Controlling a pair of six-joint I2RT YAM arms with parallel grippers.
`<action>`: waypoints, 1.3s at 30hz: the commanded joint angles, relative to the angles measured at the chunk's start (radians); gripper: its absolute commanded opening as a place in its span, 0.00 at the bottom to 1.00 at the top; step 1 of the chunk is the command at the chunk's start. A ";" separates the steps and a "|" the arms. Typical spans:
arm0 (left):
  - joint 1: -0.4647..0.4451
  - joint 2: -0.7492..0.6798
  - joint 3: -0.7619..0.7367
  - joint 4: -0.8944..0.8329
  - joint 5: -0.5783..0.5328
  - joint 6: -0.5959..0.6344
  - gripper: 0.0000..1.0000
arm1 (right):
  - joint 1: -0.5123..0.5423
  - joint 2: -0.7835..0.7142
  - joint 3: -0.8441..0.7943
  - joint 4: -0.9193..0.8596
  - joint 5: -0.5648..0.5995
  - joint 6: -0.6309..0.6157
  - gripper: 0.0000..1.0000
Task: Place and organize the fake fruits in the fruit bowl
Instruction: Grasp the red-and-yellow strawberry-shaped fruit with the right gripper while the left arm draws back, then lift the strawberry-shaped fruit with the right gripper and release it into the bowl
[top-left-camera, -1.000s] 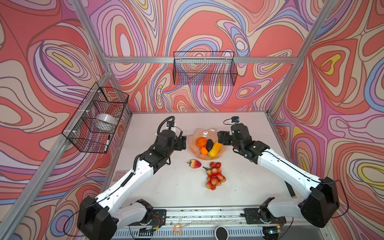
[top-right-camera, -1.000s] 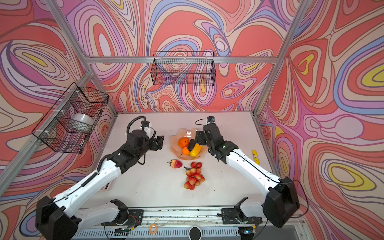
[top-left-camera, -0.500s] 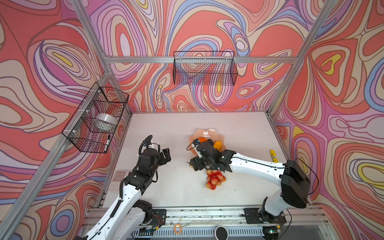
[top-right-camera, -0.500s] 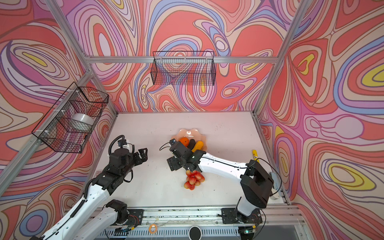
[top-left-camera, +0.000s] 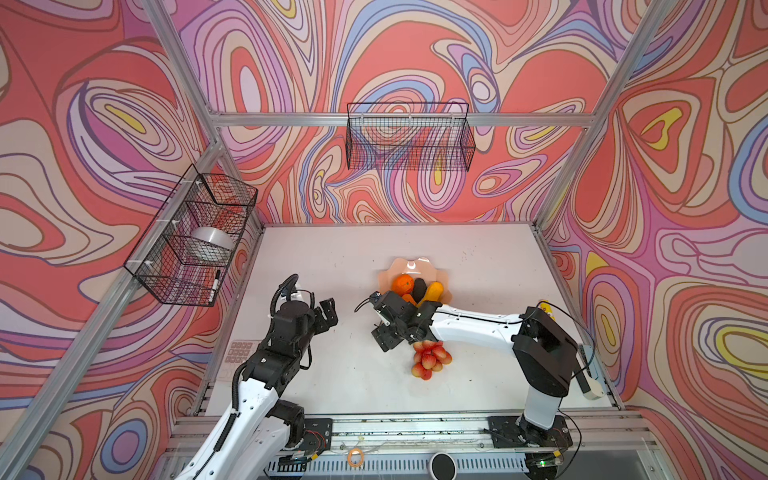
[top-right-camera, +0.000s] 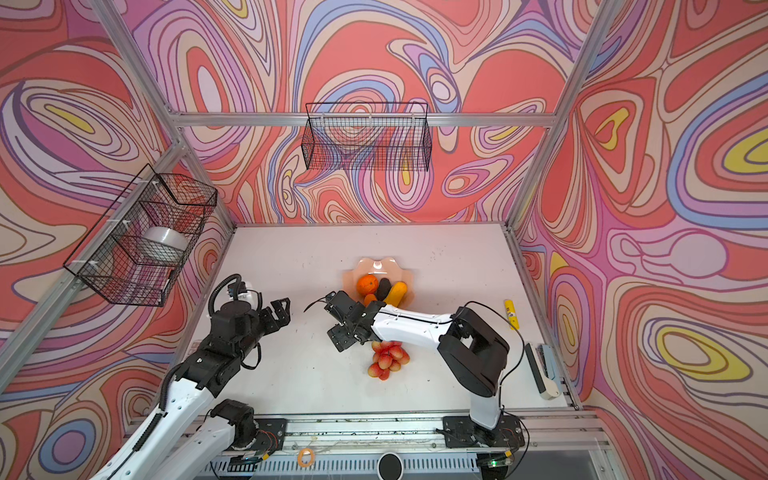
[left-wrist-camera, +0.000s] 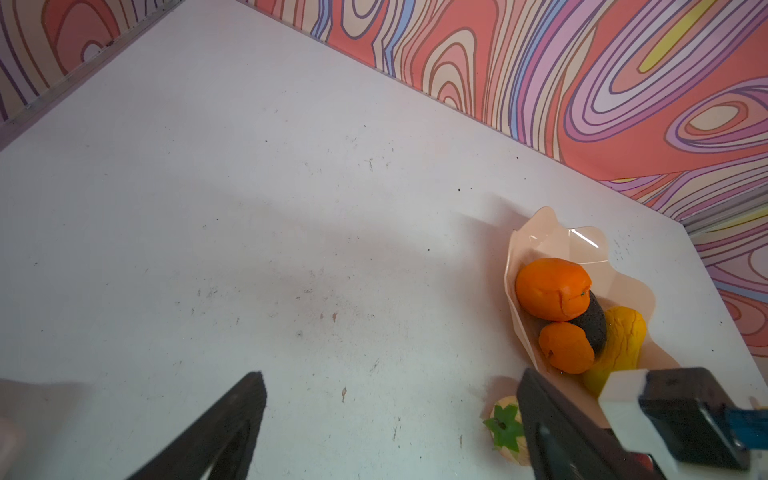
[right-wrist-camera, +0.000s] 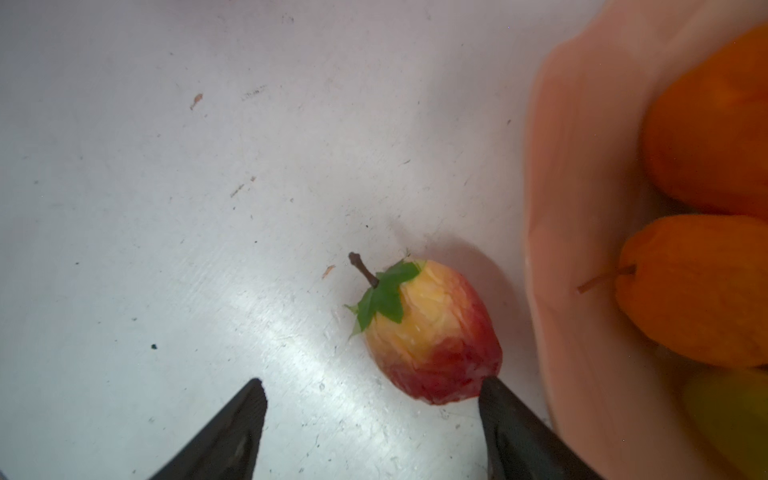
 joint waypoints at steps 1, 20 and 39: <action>0.009 -0.020 0.022 -0.047 -0.018 -0.011 0.95 | -0.002 0.028 0.026 0.011 0.047 -0.024 0.85; 0.028 -0.055 0.017 -0.069 -0.015 -0.010 0.95 | -0.001 0.106 0.061 0.069 0.025 -0.023 0.49; 0.029 -0.056 -0.016 -0.034 0.045 -0.087 0.95 | -0.284 -0.179 0.063 0.108 0.014 0.056 0.34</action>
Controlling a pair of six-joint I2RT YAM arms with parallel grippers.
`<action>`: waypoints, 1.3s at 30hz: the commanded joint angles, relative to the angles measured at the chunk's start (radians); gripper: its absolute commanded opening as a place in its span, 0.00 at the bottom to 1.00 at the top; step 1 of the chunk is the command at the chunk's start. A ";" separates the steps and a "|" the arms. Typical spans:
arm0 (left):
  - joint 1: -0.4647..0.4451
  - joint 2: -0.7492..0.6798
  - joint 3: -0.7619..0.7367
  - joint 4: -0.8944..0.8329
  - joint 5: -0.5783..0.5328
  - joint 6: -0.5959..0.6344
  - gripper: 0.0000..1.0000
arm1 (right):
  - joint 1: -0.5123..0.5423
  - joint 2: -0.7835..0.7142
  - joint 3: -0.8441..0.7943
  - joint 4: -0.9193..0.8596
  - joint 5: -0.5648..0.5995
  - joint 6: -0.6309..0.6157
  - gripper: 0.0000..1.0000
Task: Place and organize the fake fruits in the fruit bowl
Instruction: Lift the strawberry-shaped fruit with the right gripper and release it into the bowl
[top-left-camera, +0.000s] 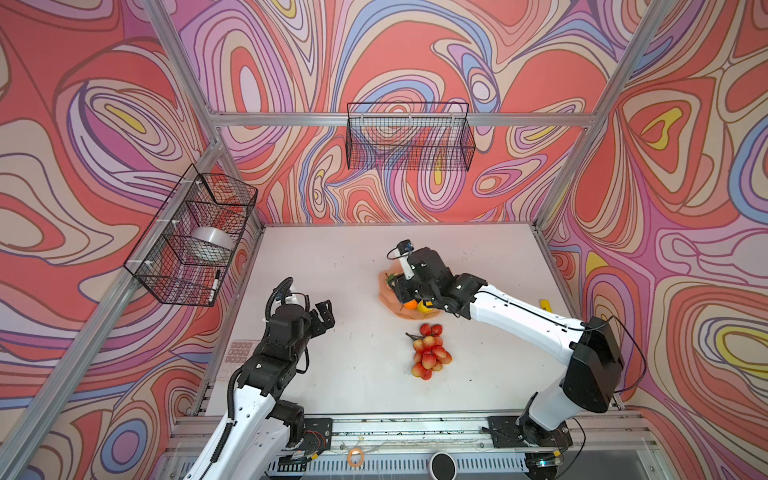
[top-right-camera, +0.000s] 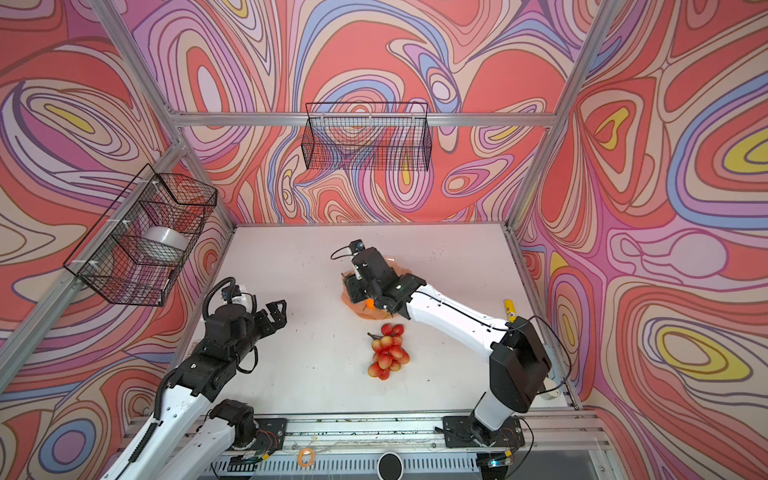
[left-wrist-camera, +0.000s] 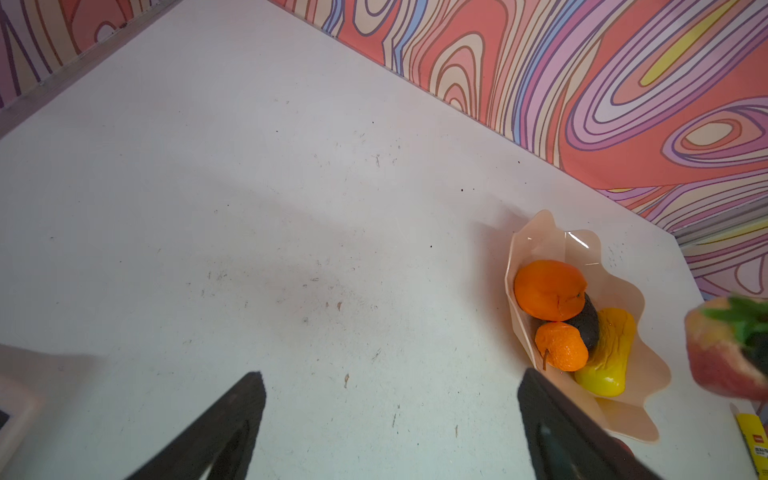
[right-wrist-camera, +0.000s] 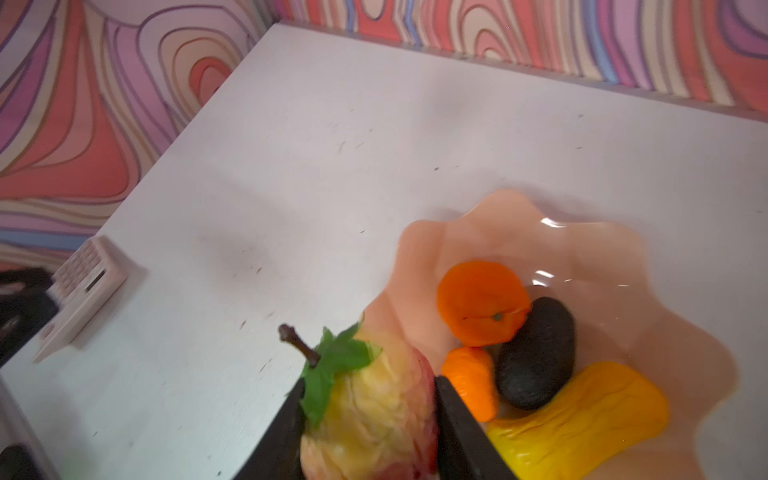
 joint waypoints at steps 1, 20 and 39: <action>0.008 -0.006 -0.019 0.020 0.028 -0.048 0.95 | -0.083 0.071 0.009 0.007 0.011 -0.007 0.33; 0.008 0.079 -0.075 0.138 0.308 -0.149 0.87 | -0.208 0.365 0.195 0.000 0.054 -0.080 0.64; -0.484 0.525 0.149 0.256 0.337 -0.128 0.86 | -0.298 -0.170 -0.205 0.235 -0.028 0.126 0.96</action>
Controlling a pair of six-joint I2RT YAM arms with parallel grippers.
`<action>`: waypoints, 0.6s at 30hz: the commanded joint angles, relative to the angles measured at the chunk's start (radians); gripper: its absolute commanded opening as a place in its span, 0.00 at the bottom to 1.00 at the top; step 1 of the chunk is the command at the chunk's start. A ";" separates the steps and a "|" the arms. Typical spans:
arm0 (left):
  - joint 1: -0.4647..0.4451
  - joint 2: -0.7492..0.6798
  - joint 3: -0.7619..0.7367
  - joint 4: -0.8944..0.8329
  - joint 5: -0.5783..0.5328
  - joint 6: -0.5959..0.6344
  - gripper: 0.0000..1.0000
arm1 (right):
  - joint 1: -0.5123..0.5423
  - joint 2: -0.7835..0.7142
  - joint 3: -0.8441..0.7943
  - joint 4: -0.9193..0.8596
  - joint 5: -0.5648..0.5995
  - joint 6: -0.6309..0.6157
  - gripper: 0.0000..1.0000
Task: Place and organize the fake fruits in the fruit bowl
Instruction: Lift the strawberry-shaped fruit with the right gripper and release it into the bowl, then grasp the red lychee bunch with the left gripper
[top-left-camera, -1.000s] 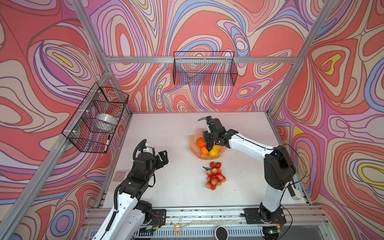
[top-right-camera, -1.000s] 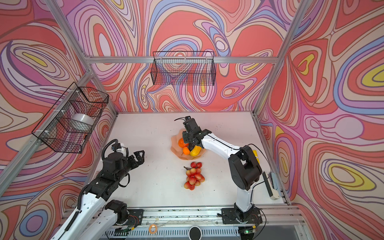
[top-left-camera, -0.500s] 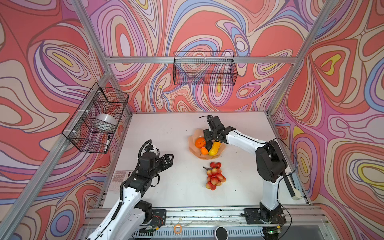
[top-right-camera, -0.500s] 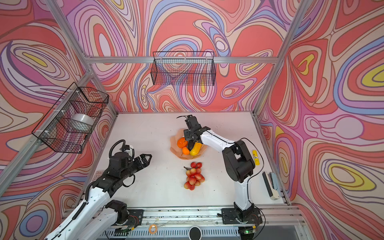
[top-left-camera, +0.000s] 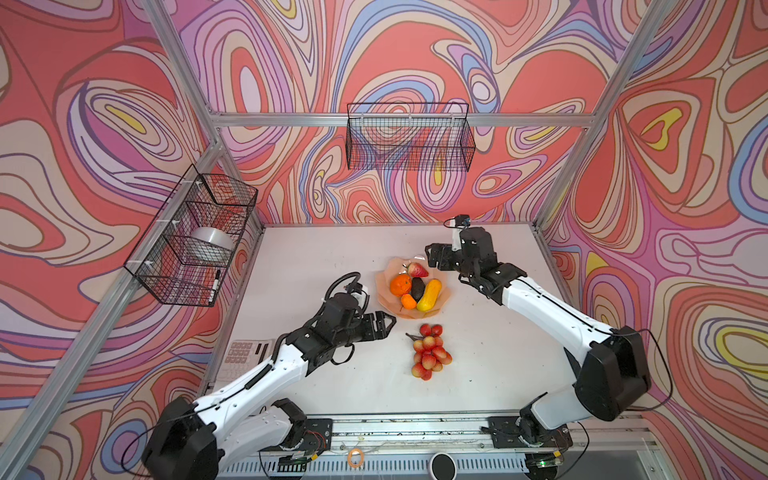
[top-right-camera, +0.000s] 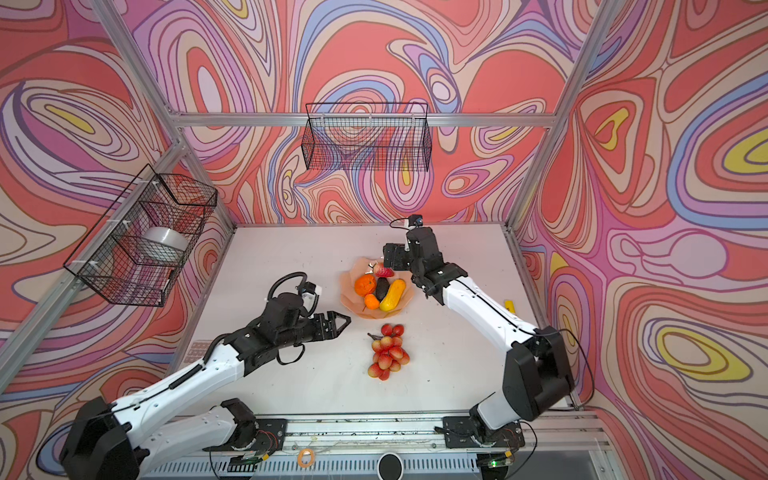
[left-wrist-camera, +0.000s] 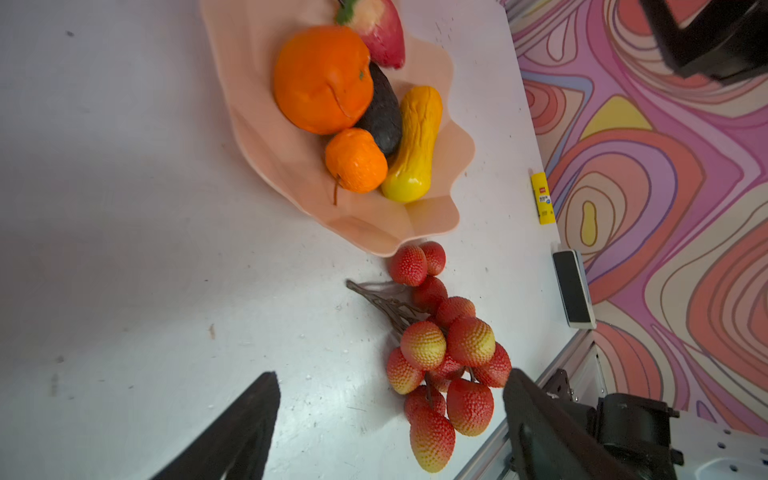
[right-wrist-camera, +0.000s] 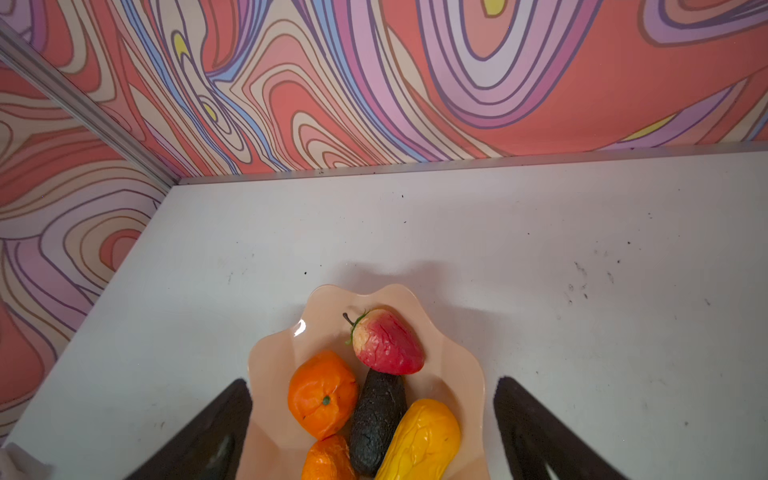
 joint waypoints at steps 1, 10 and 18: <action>-0.094 0.099 0.055 0.036 -0.030 0.014 0.86 | -0.008 -0.041 -0.072 0.034 -0.007 0.058 0.96; -0.245 0.334 0.230 -0.007 -0.051 0.094 0.88 | -0.022 -0.125 -0.171 0.015 0.019 0.072 0.96; -0.298 0.482 0.349 -0.093 -0.094 0.145 0.87 | -0.036 -0.154 -0.188 0.025 0.029 0.072 0.96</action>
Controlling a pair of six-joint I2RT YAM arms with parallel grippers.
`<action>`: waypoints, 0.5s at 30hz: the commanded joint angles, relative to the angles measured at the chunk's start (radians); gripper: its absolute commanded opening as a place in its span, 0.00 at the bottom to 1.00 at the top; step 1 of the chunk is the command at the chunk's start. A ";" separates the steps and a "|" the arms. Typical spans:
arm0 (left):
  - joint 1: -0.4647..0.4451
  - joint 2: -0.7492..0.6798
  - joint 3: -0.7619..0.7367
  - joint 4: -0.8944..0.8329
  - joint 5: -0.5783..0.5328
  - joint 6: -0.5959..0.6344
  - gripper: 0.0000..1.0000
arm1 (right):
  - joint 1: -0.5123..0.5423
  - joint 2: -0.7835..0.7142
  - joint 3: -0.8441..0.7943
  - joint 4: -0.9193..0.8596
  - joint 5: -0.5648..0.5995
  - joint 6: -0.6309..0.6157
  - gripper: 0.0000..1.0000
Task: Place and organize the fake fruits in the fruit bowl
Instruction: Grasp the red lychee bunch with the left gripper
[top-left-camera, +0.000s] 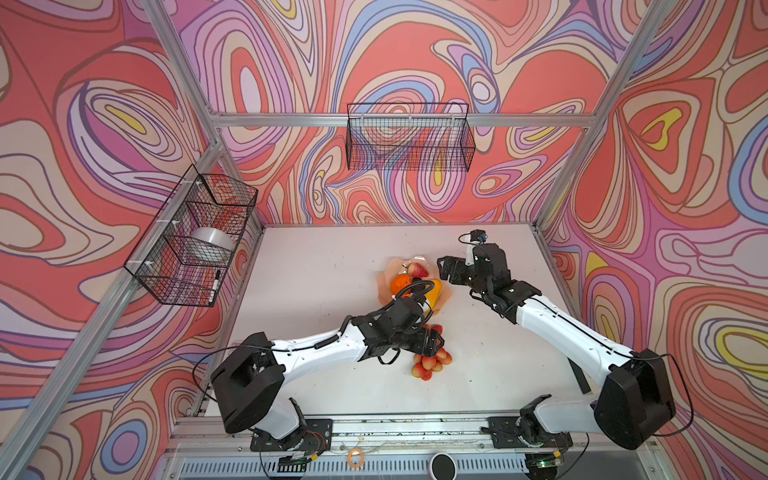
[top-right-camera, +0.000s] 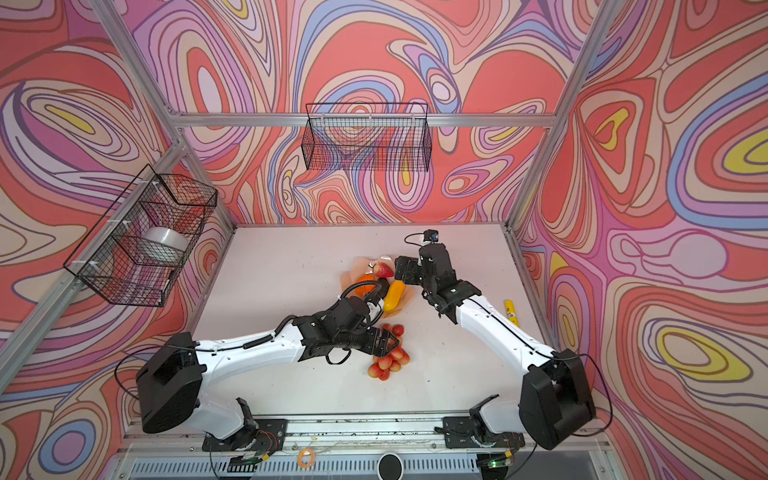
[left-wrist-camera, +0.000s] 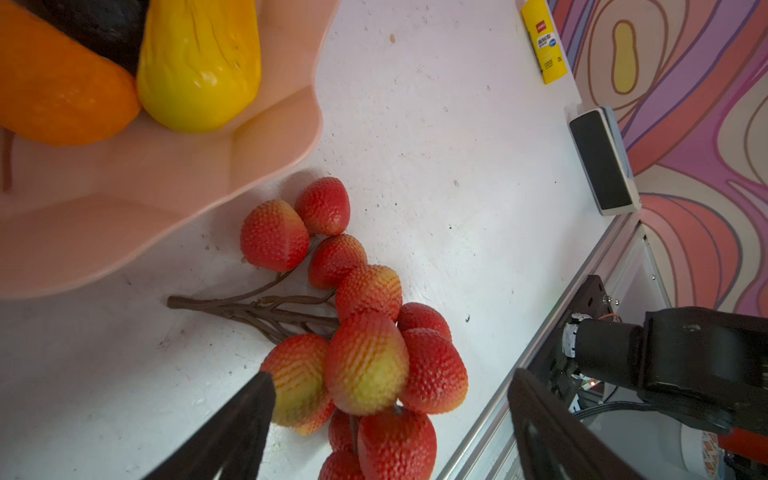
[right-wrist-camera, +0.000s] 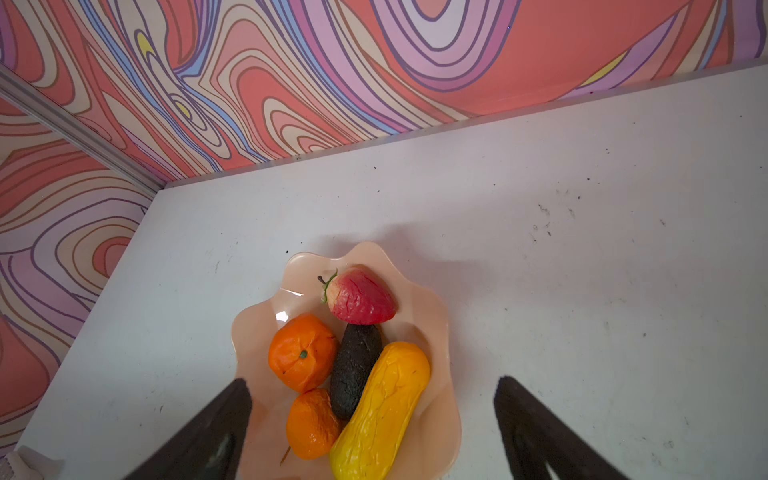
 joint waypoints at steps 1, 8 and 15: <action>-0.013 0.066 0.064 -0.095 -0.049 0.047 0.87 | -0.011 -0.028 -0.015 0.013 0.014 0.006 0.96; -0.024 0.148 0.131 -0.181 -0.082 0.074 0.70 | -0.016 -0.031 -0.020 0.021 0.007 0.006 0.96; -0.024 0.152 0.125 -0.212 -0.092 0.077 0.29 | -0.024 -0.048 -0.042 0.025 0.019 0.011 0.96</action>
